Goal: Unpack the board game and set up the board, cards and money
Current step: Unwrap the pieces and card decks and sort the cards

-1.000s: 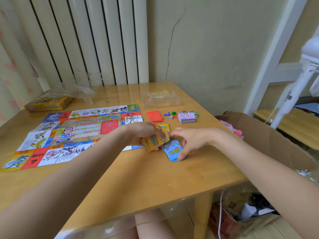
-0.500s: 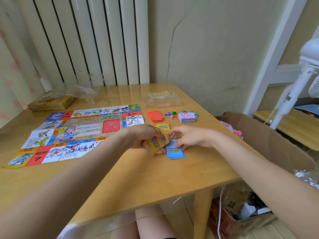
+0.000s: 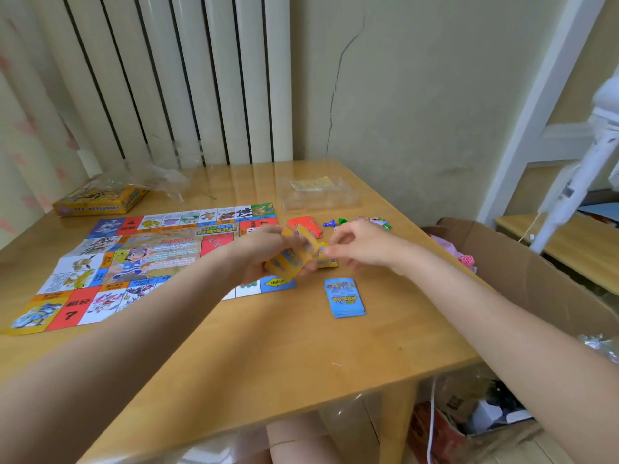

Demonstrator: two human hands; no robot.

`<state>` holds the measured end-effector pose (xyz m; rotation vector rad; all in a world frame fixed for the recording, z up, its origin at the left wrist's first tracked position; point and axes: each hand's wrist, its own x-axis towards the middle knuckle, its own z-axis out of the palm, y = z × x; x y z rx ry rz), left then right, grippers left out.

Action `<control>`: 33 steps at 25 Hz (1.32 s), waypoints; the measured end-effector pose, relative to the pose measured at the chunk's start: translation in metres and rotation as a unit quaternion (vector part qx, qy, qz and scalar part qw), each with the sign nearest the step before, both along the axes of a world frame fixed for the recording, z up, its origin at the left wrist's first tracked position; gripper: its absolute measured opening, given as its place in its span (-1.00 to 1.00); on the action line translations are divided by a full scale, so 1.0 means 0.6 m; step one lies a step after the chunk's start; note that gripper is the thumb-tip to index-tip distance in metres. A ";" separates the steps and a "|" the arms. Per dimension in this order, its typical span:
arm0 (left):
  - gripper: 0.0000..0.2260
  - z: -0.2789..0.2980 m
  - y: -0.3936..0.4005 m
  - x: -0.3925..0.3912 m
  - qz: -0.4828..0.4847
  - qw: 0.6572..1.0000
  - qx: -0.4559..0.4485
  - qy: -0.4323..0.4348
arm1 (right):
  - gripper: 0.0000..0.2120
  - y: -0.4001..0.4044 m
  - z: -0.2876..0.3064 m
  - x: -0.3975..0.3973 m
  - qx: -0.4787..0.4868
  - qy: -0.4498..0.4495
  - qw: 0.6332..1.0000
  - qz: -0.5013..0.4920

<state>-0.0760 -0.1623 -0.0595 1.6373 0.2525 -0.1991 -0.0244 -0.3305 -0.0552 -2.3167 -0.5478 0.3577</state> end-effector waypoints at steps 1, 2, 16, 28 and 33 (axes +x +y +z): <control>-0.94 -0.001 0.005 0.009 0.025 0.999 -0.041 -0.022 | -0.78 0.010 0.000 0.001 0.078 0.049 0.996 -0.010; -0.93 -0.003 0.005 0.015 0.039 0.996 -0.069 -0.034 | -0.78 0.020 -0.003 0.000 0.136 0.098 0.986 -0.017; -0.88 -0.019 0.026 0.056 0.089 0.979 -0.168 -0.075 | -0.68 0.054 -0.015 0.072 0.283 0.160 0.941 -0.097; -0.89 -0.027 0.037 0.065 0.123 0.986 -0.109 -0.019 | -0.81 0.019 -0.008 0.093 0.208 0.185 0.943 -0.182; -0.90 -0.028 0.020 0.057 0.035 0.991 -0.086 0.093 | -0.82 0.044 -0.042 0.086 -0.049 0.035 0.985 -0.161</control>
